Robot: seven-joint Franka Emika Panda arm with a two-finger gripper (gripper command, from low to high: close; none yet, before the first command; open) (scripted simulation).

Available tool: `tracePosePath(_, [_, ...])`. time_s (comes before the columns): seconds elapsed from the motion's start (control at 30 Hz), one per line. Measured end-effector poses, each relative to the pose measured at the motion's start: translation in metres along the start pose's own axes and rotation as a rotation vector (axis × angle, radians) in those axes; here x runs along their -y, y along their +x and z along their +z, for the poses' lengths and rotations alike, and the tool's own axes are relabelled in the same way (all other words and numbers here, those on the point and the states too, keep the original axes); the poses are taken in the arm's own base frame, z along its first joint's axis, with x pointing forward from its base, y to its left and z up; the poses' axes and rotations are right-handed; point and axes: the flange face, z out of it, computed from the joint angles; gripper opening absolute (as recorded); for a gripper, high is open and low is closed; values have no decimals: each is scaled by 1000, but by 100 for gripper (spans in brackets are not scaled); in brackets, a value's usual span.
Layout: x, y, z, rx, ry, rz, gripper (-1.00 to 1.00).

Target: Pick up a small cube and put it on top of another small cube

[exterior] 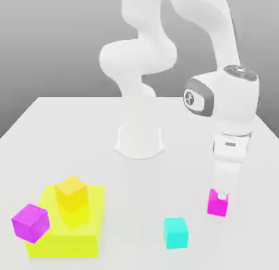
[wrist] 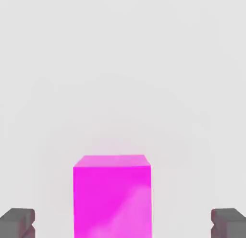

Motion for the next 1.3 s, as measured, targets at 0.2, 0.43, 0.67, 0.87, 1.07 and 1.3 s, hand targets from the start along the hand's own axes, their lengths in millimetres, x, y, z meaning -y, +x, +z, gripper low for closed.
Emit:
tracePosePath(0.2, [0, -2, 34, 2, 1, -1, -100])
tracePosePath(0.43, [0, -1, 19, 3, 0, -2, -100])
tracePosePath(0.67, [-43, 4, -42, -2, -9, 29, -100])
tracePosePath(0.87, [-157, -1, -91, -9, -26, 39, -100])
tracePosePath(1.07, [-271, -54, -133, -3, -23, 69, -100])
tracePosePath(1.3, [-348, -126, -133, 0, 10, 99, -100])
